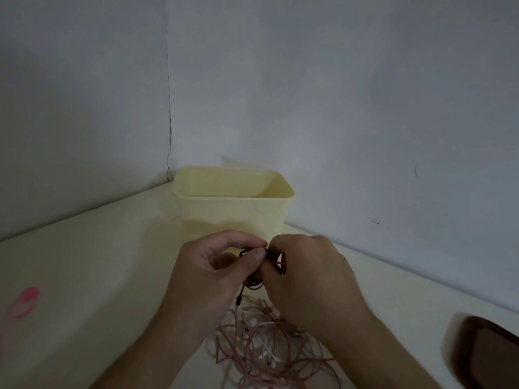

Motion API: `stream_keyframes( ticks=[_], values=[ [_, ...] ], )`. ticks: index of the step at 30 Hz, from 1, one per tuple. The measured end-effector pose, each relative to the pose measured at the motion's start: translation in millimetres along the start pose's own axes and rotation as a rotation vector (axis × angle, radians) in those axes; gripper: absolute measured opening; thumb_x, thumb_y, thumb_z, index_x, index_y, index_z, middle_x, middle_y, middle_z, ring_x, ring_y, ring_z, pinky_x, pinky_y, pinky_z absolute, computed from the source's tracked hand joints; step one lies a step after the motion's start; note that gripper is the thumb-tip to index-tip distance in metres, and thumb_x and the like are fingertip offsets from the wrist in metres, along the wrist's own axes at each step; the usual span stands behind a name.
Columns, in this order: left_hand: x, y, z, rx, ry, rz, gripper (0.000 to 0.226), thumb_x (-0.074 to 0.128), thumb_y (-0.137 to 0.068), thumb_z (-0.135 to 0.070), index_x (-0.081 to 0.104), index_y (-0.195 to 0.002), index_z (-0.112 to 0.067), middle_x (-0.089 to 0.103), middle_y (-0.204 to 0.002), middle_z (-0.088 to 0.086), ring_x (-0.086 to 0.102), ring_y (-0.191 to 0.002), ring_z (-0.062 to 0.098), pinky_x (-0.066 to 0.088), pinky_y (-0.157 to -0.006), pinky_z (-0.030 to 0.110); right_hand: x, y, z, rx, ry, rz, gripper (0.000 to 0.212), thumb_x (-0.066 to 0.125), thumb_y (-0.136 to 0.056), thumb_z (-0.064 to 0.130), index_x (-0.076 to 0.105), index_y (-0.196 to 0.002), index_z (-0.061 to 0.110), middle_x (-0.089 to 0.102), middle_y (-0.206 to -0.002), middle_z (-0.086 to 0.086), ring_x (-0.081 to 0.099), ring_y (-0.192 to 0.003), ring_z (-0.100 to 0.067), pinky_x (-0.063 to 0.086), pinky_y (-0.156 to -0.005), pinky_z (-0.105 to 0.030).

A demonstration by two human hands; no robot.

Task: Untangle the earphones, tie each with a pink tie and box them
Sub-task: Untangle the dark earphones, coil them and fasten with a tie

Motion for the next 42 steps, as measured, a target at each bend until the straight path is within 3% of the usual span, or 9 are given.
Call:
stream_keyframes(
  ticks=[9, 13, 21, 28, 34, 37, 42],
  values=[
    [5, 0, 0, -0.009, 0.009, 0.03, 0.009, 0.073, -0.092, -0.004, 0.077, -0.096, -0.011, 0.078, -0.086, 0.008, 0.074, -0.071, 0.015, 0.054, -0.065, 0.016, -8, -2, -2, -0.062, -0.189, -0.138, 0.022, 0.067, -0.093, 0.041, 0.055, -0.081, 0.028, 0.057, -0.082, 0.011, 0.057, -0.074, -0.011, 0.052, -0.062, -0.037],
    [9, -1, 3, -0.02, -0.004, 0.082, 0.007, 0.069, -0.095, -0.004, 0.075, -0.094, -0.007, 0.077, -0.077, 0.011, 0.071, -0.069, 0.017, 0.056, -0.068, 0.021, -2, -2, -3, -0.071, -0.172, -0.088, 0.021, 0.062, -0.097, 0.041, 0.051, -0.087, 0.026, 0.065, -0.083, 0.007, 0.06, -0.074, -0.014, 0.054, -0.064, -0.044],
    [13, -3, 8, -0.031, -0.075, 0.162, 0.019, 0.064, -0.1, -0.008, 0.08, -0.094, -0.016, 0.077, -0.082, 0.01, 0.073, -0.076, 0.022, 0.058, -0.074, 0.027, -1, -1, 0, -0.069, -0.087, -0.056, 0.017, 0.061, -0.097, 0.037, 0.049, -0.091, 0.027, 0.066, -0.081, 0.006, 0.062, -0.073, -0.017, 0.055, -0.064, -0.043],
    [9, 0, 7, -0.021, -0.064, 0.107, 0.022, 0.067, -0.098, -0.006, 0.084, -0.097, -0.02, 0.08, -0.084, 0.005, 0.075, -0.077, 0.018, 0.055, -0.072, 0.021, 1, -3, -7, -0.048, -0.177, -0.054, 0.016, 0.07, -0.095, 0.029, 0.056, -0.088, 0.027, 0.066, -0.083, 0.009, 0.064, -0.076, -0.011, 0.059, -0.067, -0.042],
    [-3, 0, 3, 0.017, -0.052, -0.018, 0.026, 0.067, -0.096, -0.002, 0.085, -0.1, -0.02, 0.08, -0.081, 0.004, 0.074, -0.074, 0.014, 0.055, -0.07, 0.017, 3, -6, -8, -0.052, -0.259, 0.026, 0.016, 0.076, -0.094, 0.036, 0.061, -0.099, 0.034, 0.061, -0.094, 0.018, 0.057, -0.087, 0.001, 0.049, -0.072, -0.018],
    [-9, -2, 3, 0.043, -0.093, -0.07, 0.025, 0.069, -0.096, -0.004, 0.085, -0.099, -0.023, 0.076, -0.073, 0.006, 0.072, -0.072, 0.014, 0.053, -0.07, 0.014, 1, -7, -11, -0.043, -0.226, 0.037, 0.013, 0.072, -0.099, 0.031, 0.06, -0.104, 0.033, 0.06, -0.095, 0.016, 0.058, -0.086, -0.001, 0.051, -0.076, -0.022],
    [-5, -2, 5, 0.052, -0.124, -0.054, 0.026, 0.07, -0.095, -0.003, 0.085, -0.097, -0.023, 0.076, -0.071, 0.001, 0.07, -0.067, 0.009, 0.051, -0.068, 0.012, -7, -9, -14, -0.048, -0.242, 0.043, 0.016, 0.068, -0.099, 0.016, 0.067, -0.088, 0.028, 0.068, -0.089, 0.011, 0.063, -0.086, -0.005, 0.055, -0.078, -0.029]
  ],
)
Point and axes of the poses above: each hand's wrist, its own y-axis away from the middle knuckle, its own x-axis out of the palm, z = x × y, the point moved 10 cm from there along -y, towards the middle knuckle
